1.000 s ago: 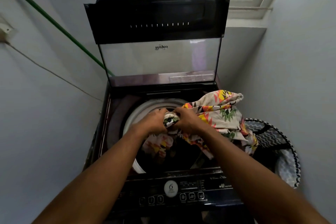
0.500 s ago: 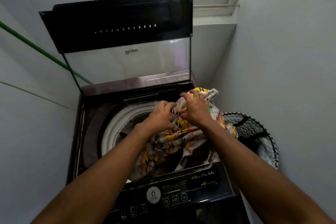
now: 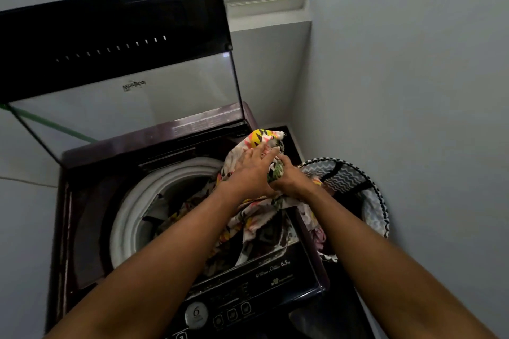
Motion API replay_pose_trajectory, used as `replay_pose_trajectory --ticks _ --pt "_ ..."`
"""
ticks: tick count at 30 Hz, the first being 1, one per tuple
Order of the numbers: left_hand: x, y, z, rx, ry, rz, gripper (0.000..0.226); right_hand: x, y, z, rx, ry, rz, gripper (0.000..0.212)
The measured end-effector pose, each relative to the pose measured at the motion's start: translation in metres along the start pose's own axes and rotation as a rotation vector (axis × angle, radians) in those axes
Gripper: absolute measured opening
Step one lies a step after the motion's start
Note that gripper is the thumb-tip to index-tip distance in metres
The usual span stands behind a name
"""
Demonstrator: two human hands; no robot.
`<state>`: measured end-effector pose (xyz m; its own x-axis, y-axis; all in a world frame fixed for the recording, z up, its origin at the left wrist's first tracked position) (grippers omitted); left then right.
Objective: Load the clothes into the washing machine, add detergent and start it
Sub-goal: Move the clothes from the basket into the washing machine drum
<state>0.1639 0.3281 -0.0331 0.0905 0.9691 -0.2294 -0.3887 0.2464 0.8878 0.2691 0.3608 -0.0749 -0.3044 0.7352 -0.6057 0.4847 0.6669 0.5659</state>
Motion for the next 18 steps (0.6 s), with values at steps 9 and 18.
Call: replay_pose_trajectory --ticks 9,18 --pt "-0.008 0.001 0.001 -0.038 0.044 0.038 0.106 0.005 -0.002 -0.006 0.038 0.034 0.02 0.098" --pt "-0.021 0.015 -0.01 -0.332 0.097 0.212 0.094 -0.023 0.014 -0.044 -0.083 0.253 0.331 0.056"
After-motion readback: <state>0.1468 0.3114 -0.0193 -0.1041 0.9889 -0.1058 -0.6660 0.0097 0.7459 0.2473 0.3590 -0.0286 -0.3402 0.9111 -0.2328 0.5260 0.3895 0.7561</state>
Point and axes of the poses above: each hand's wrist, its own x-axis towards the middle knuckle, its own y-axis out of the back of the hand, z = x × y, the point moved 8 cm from there along x, towards the middle knuckle, and after that the axes turned 2 degrees about -y, right-handed, at the moved point
